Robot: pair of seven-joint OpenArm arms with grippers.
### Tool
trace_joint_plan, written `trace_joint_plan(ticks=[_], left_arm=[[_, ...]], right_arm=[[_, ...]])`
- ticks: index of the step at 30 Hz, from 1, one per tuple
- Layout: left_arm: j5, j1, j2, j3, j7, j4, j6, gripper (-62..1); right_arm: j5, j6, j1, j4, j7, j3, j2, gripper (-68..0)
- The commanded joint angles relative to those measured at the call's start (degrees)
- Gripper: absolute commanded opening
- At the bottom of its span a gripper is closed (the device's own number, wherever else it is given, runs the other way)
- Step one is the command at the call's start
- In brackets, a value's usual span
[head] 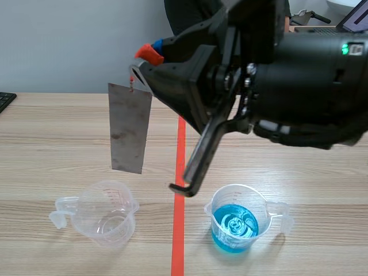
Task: Do the redox reaction experiment.
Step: 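Move the plate over the blue solution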
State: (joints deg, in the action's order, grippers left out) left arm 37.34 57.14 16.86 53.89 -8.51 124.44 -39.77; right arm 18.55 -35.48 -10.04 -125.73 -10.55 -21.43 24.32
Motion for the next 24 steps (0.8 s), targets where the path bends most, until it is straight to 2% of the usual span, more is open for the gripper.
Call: trace_joint_plan(ticks=[1, 6, 10, 17, 24], left_arm=[[0.63, -0.2, 0.94, -0.85, 0.94, 0.15, -0.11, -57.8], [0.61, -0.24, 3.34, -3.3, 0.98, 0.0, -0.11, -57.8], [0.59, -1.99, 4.15, -5.01, 0.92, -0.02, -0.11, -57.8], [0.59, -5.64, 4.15, -7.54, 0.92, -1.77, -0.11, -57.8], [0.59, -8.26, 4.55, -10.69, 0.94, -5.11, -0.11, -57.8]], right_arm=[[2.19, -0.46, -0.55, -2.47, 0.5, 2.14, 1.01, -66.0], [5.92, -4.83, -4.68, -5.66, -0.09, 9.46, 3.85, -66.0], [7.96, -7.04, -8.0, -7.21, -0.59, 15.13, 4.76, -66.0], [12.39, -7.24, -12.76, -9.53, -4.72, 25.14, 4.74, -66.0], [18.01, -7.24, -16.7, -9.53, -9.92, 30.93, 4.74, -66.0]])
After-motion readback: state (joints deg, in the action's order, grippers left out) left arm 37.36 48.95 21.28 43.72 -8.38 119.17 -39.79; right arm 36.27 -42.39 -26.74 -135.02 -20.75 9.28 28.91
